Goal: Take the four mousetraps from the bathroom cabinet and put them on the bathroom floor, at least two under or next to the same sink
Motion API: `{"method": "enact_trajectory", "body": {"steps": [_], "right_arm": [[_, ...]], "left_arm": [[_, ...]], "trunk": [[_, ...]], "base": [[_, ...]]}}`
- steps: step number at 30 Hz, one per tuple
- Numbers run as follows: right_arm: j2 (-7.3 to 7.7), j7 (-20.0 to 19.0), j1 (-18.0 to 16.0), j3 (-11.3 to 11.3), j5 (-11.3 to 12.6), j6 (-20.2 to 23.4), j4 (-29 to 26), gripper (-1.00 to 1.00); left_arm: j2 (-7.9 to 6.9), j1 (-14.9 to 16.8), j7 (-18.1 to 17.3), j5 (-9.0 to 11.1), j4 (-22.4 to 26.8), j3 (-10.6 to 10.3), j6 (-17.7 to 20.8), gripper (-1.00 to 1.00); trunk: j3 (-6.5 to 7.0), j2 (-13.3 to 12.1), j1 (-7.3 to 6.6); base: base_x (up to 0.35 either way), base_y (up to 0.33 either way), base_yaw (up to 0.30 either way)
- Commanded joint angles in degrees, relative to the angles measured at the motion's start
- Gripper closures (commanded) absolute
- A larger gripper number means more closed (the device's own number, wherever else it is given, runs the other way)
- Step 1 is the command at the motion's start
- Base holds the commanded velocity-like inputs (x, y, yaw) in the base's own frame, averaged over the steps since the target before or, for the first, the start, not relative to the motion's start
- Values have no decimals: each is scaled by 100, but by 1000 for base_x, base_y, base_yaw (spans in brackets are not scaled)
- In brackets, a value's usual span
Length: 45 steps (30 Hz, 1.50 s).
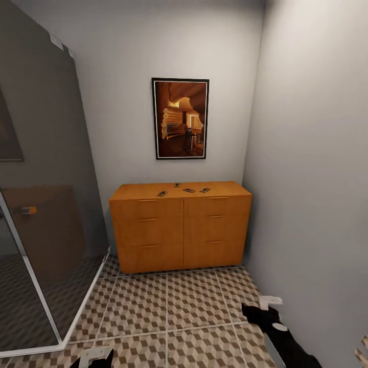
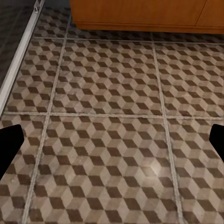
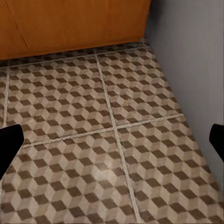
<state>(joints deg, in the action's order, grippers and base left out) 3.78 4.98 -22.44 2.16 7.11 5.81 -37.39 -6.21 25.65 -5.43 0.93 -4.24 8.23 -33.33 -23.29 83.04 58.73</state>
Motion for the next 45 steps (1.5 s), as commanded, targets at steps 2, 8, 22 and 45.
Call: {"method": "enact_trajectory", "body": {"steps": [2, 8, 22, 45], "right_arm": [[35, 109, -30, 22, 32, 803, -862, -100], [174, 218, -780, 20, -4, 3327, -3029, -100], [188, 266, -4158, 5, 24, 5008, -1662, -100], [-252, 275, -5638, 9, 18, 5004, 650, -100]], "left_arm": [[-4, 10, -51, 12, -24, 48, -31, -100], [37, 10, -51, 12, -24, 48, -27, -100], [118, 10, -46, 12, -24, 47, -24, -100], [155, 10, -46, 12, -24, 51, -24, -100]], "trunk": [[-7, 4, 0], [-7, 4, 0], [-7, 4, 0], [-7, 4, 0]], "base": [[0, 0, 0], [0, 0, 0], [0, 0, 0], [54, 17, 0]]}}
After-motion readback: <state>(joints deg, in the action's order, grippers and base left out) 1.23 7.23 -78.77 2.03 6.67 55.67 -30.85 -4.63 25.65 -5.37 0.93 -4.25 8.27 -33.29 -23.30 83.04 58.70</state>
